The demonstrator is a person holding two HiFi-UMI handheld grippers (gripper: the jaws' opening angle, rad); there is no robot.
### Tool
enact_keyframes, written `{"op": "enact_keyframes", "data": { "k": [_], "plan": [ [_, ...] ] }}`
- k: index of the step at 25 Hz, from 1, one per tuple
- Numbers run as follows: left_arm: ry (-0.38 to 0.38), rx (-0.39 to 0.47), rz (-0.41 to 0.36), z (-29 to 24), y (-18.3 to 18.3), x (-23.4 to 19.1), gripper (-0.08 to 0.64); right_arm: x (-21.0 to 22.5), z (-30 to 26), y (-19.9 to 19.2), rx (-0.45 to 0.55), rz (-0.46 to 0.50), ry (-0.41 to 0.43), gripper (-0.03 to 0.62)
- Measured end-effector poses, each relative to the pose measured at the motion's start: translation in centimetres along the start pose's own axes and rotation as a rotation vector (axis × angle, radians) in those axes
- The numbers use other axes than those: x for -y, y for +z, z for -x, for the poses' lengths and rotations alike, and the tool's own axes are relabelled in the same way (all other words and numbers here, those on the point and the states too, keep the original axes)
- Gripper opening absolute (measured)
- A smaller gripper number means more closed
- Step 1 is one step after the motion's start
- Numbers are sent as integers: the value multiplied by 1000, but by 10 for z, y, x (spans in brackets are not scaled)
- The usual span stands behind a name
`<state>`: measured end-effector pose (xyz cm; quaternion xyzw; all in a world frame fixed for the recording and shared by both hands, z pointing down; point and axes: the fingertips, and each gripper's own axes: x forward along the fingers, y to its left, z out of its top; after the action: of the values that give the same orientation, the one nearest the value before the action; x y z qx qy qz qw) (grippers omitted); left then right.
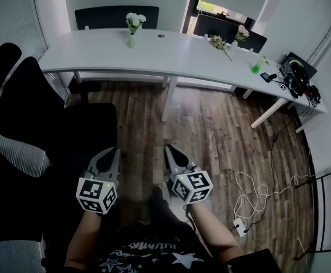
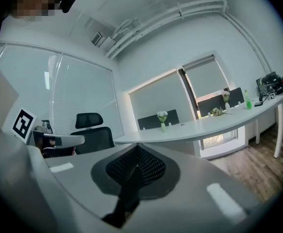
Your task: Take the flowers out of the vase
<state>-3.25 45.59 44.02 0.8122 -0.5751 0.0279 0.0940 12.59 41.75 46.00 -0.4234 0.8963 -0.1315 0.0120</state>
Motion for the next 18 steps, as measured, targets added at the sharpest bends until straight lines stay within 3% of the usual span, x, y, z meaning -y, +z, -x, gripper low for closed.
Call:
{"op": "enact_keyframes", "data": {
  "k": [10,18],
  "plan": [
    [46,-6,-5,-107,34,-29,9,76,-96,41,-19,1,54,3],
    [65,-16,-8,-166,41,-29,9,124,-133,56,-39,2,88,3]
  ]
}}
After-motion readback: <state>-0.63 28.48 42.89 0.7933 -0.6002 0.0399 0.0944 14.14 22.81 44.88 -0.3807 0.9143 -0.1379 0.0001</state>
